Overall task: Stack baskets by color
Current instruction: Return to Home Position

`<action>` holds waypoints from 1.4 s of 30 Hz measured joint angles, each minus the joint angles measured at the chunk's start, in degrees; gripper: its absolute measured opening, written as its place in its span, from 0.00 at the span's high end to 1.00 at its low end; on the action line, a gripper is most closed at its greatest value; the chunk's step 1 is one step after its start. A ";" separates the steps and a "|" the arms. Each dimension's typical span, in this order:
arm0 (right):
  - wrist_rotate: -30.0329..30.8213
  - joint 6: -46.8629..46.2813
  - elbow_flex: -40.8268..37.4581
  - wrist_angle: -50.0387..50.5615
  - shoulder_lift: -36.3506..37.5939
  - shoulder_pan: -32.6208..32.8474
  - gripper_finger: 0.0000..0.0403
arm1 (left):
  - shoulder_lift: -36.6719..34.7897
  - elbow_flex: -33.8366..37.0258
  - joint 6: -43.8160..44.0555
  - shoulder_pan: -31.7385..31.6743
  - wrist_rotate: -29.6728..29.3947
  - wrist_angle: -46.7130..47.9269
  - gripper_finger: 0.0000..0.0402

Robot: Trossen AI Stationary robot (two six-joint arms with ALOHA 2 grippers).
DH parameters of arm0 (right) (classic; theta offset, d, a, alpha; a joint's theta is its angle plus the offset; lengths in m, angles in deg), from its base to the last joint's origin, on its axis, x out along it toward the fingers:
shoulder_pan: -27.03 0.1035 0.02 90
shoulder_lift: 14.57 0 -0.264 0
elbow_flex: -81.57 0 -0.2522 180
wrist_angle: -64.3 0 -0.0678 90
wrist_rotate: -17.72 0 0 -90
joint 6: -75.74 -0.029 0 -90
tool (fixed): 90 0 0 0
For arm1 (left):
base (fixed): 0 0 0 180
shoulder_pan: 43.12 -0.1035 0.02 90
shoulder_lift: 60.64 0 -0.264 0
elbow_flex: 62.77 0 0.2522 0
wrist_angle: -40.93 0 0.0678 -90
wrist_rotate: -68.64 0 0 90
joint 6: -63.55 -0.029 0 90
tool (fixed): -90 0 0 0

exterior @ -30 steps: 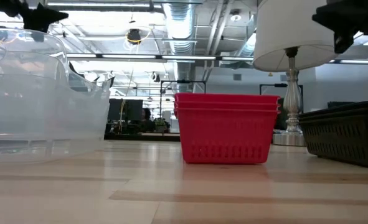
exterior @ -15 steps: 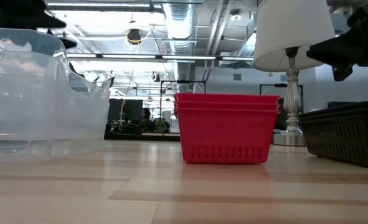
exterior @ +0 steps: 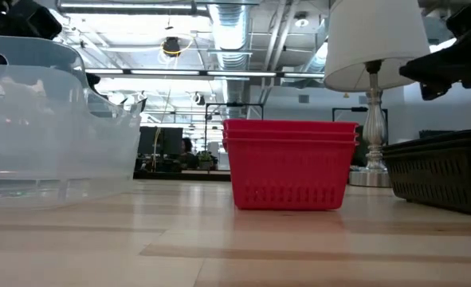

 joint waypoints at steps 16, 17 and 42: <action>1.54 -1.39 0.09 0.17 0.24 -1.08 0.76 | 0.15 -0.02 16.92 0.02 -1.60 0.56 0.42; 1.57 -1.39 0.09 0.18 0.24 -1.08 0.76 | 0.15 -0.02 16.91 0.02 -1.61 0.60 0.42; 1.67 -1.43 0.03 0.16 0.24 -1.06 0.76 | 0.15 -0.02 16.56 0.02 -1.79 0.93 0.42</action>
